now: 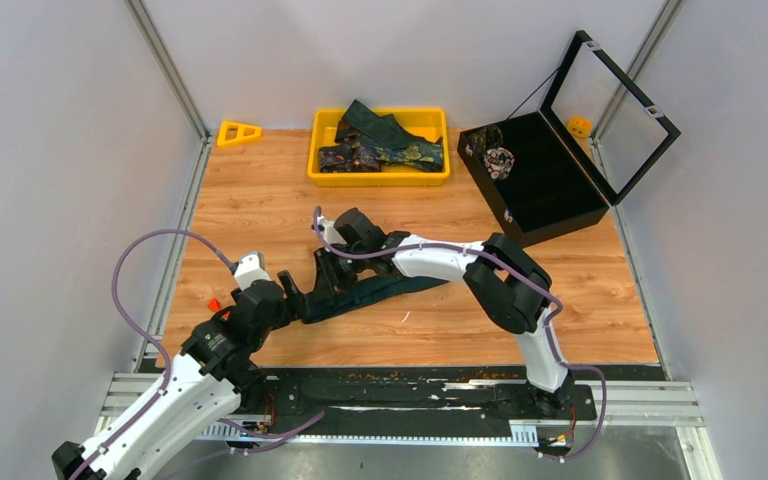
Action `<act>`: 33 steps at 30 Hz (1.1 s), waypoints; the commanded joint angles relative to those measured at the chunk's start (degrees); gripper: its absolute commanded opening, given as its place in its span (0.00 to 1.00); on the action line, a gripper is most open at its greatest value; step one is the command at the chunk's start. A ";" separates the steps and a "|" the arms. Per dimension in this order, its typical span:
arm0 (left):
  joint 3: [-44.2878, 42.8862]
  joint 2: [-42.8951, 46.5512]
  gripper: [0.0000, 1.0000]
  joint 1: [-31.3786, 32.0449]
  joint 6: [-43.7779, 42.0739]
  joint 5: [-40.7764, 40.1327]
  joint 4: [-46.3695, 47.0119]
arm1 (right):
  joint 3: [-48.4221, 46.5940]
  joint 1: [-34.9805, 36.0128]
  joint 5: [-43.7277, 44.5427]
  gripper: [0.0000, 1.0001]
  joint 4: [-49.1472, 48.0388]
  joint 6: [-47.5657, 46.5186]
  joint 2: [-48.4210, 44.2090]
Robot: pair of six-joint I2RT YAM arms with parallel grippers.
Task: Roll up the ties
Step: Roll the tie at the center of the board.
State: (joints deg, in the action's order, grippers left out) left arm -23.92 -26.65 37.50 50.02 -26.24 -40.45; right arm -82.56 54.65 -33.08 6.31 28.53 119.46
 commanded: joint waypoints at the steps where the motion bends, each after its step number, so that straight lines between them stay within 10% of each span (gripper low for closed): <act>1: 1.00 0.27 0.82 0.23 0.96 -1.44 2.05 | -1.41 -1.17 0.80 0.17 -1.19 -0.67 -0.43; 33: 12.29 -0.22 0.78 -0.01 7.40 2.61 17.27 | 7.92 -2.67 2.76 0.14 -5.83 -0.88 0.63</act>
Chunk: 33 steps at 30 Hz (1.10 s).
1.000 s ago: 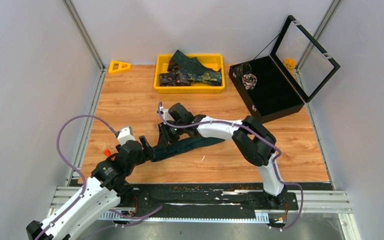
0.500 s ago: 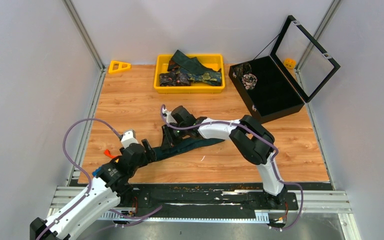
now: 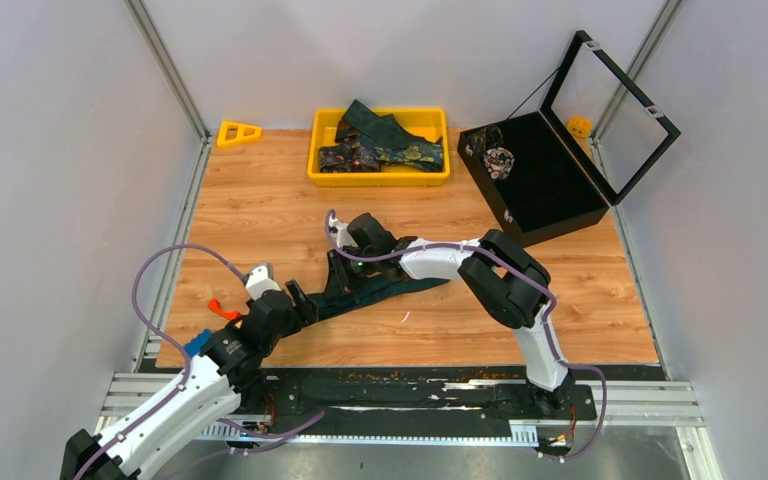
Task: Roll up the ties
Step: Roll the tie at the center of the board.
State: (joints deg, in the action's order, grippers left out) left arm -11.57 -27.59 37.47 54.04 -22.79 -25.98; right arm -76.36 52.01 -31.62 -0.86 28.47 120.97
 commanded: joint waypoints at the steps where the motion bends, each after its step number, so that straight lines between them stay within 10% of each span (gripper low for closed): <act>1: -0.30 1.22 0.79 -0.03 4.33 -1.22 2.07 | 1.74 -0.06 1.36 0.14 1.35 -0.85 -0.95; 33: 6.59 -5.88 0.58 -0.36 15.35 2.13 13.61 | 3.36 -0.07 0.50 0.13 -0.98 -0.57 -2.58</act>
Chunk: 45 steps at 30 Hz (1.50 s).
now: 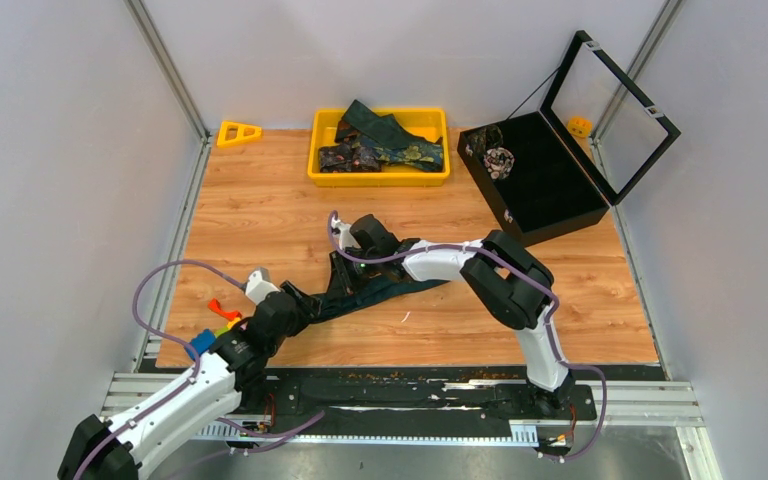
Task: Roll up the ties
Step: Roll the tie at the center of the board.
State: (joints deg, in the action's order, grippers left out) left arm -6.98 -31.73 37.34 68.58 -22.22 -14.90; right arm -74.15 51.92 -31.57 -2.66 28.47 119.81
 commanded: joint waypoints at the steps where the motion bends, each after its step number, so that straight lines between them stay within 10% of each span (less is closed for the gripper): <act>1: 2.20 -2.09 0.58 -0.24 0.73 1.67 2.94 | 1.24 0.00 0.46 0.13 0.74 -0.48 -1.57; 21: -3.50 -4.16 0.00 -0.17 -10.51 -0.14 -1.16 | -0.24 0.11 0.36 0.21 3.29 -0.84 -6.28; 45: -21.17 -17.49 0.00 -0.14 -26.47 -8.25 -15.46 | -0.46 0.63 3.11 0.34 8.78 -3.34 -9.92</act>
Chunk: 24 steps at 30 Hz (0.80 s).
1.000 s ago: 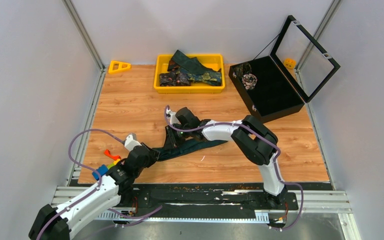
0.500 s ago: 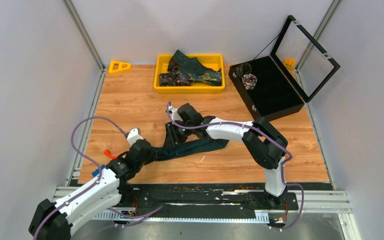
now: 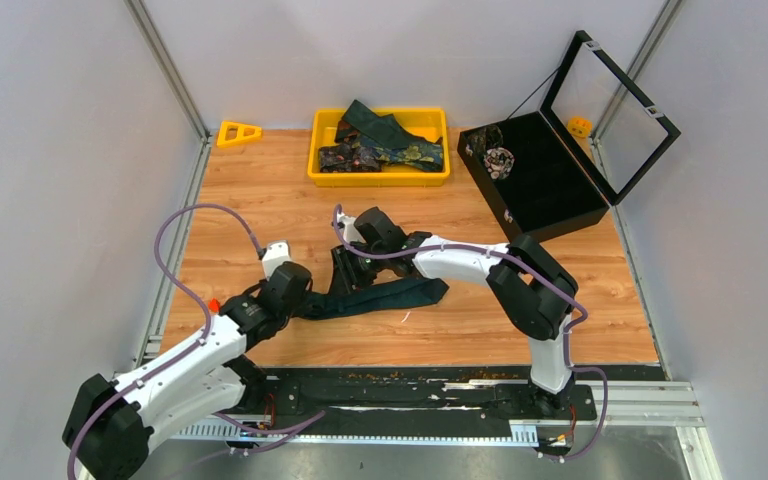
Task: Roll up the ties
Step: Roll the tie at the center of the board.
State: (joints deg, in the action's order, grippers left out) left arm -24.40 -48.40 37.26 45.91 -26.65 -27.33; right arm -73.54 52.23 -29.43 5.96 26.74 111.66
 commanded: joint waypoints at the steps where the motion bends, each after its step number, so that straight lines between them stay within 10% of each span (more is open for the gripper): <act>1: -4.30 -1.12 0.00 -0.05 -4.41 -4.20 -3.42 | -1.08 0.25 1.33 0.34 0.56 -1.87 -1.93; 24: -11.72 -10.01 0.00 0.70 -10.87 -11.42 -9.08 | 8.13 -5.63 7.33 0.38 -1.04 -2.15 -13.35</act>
State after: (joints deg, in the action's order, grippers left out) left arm -33.08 -57.19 37.39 36.49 -35.07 -35.55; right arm -66.35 47.51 -22.55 7.18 25.17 101.45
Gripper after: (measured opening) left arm 0.237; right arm 0.380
